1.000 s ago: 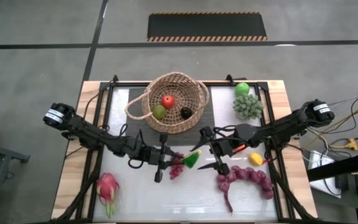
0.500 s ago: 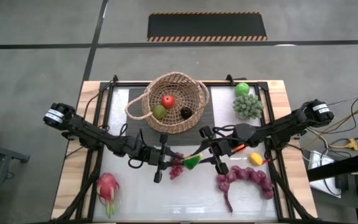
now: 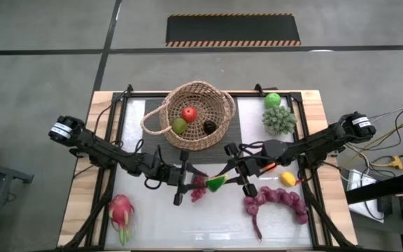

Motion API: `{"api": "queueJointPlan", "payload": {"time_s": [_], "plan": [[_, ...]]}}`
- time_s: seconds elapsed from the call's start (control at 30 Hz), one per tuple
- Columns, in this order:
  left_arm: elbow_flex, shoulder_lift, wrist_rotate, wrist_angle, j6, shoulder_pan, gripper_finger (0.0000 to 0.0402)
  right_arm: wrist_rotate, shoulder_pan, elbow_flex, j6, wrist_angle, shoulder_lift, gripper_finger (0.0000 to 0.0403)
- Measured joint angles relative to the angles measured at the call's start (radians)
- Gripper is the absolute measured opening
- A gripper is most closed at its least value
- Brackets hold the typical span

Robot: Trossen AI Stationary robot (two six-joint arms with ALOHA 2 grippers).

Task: Build produce basket
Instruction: Put the watermelon into the basket

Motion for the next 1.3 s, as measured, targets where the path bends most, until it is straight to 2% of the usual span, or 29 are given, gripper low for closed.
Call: {"api": "queueJointPlan", "payload": {"time_s": [0.13,0.27,0.5,0.7,0.87,1.03,1.3], "plan": [[0.0,-0.017,-0.002,-0.058,0.002,0.0,0.0197,0.003,0.0,-0.001,-0.001,-0.045,-0.011,0.0091],[0.002,-0.073,-0.017,-0.145,0.015,0.0,0.0222,0.051,0.0,-0.001,0.001,-0.116,-0.045,0.0091],[0.0,-0.212,-0.124,-0.371,0.066,0.0,0.0228,0.265,0.0,-0.001,0.01,-0.288,-0.125,0.0091],[-0.002,-0.315,-0.252,-0.529,0.118,0.0,0.0228,0.398,0.0,0.013,0.007,-0.322,-0.15,0.0091],[-0.032,-0.355,-0.258,-0.505,0.119,0.0,0.0228,0.456,0.0,0.12,-0.039,-0.444,-0.143,0.0091],[-0.101,-0.362,-0.257,-0.44,0.162,0.0,0.0228,0.569,-0.006,0.263,-0.098,-0.629,-0.094,0.0091],[-0.152,-0.438,-0.265,-0.433,0.167,-0.001,0.0228,0.706,-0.06,0.405,-0.126,-0.684,0.013,0.0091]]}}
